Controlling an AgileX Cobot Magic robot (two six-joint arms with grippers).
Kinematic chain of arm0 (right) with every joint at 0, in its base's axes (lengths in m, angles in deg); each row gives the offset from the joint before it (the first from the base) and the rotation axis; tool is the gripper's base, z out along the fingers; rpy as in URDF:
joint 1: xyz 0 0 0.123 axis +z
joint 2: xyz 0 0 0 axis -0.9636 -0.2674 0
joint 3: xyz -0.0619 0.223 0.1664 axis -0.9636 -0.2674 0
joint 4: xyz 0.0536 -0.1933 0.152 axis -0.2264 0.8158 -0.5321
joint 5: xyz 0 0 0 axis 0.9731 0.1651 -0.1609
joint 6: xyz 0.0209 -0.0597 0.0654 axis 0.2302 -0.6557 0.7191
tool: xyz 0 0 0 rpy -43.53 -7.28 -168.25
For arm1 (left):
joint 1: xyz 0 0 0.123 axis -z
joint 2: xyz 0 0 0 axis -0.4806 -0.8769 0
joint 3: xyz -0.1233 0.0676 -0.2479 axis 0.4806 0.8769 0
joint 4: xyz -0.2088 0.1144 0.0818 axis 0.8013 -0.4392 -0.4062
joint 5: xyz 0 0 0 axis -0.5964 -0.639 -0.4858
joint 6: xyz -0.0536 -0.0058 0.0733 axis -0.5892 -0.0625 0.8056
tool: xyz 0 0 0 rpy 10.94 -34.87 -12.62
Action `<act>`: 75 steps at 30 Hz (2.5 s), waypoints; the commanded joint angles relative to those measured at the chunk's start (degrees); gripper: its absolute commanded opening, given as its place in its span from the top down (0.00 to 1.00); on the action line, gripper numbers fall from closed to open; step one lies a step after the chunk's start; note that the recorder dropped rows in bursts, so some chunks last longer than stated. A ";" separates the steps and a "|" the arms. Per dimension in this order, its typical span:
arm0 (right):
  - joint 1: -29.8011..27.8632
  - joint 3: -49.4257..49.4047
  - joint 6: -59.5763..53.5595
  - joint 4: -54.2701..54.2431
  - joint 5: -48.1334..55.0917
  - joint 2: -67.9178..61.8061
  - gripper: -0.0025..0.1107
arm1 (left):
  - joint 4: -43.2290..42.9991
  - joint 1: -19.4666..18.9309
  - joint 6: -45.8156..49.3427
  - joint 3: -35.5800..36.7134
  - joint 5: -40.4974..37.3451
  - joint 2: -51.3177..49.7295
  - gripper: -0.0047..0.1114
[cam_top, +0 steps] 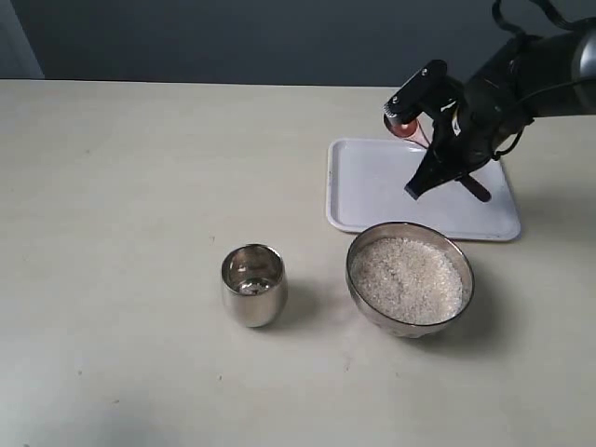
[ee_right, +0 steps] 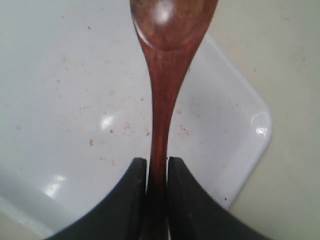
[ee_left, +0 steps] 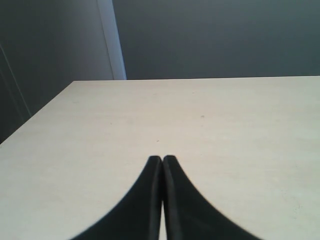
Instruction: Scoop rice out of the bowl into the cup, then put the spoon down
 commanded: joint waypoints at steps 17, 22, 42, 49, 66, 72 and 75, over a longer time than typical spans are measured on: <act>-0.32 -0.07 5.27 1.41 3.32 4.26 0.72 | 0.32 0.23 -0.18 -0.25 0.75 0.22 0.96; -0.32 -0.07 6.71 -4.50 10.44 13.26 0.98 | 0.32 0.23 -0.18 -0.25 0.75 0.22 0.96; 8.26 -3.83 6.71 -33.69 38.57 60.16 0.98 | 0.32 0.23 -0.18 -0.25 0.75 0.22 0.96; 8.26 -5.49 6.71 -40.45 38.64 69.58 0.98 | 0.32 0.23 -0.18 -0.25 0.75 0.22 0.96; -5.44 -20.80 0.00 -32.81 13.03 84.06 0.98 | 0.32 0.23 -0.18 -0.25 0.75 0.22 0.96; -15.21 -41.77 -6.95 -34.80 -0.72 97.08 0.98 | 0.32 0.23 -0.18 -0.25 0.75 0.22 0.96; -17.09 -50.85 -7.07 -35.30 -10.28 101.44 0.98 | 0.32 0.23 -0.18 -0.25 0.75 0.22 0.96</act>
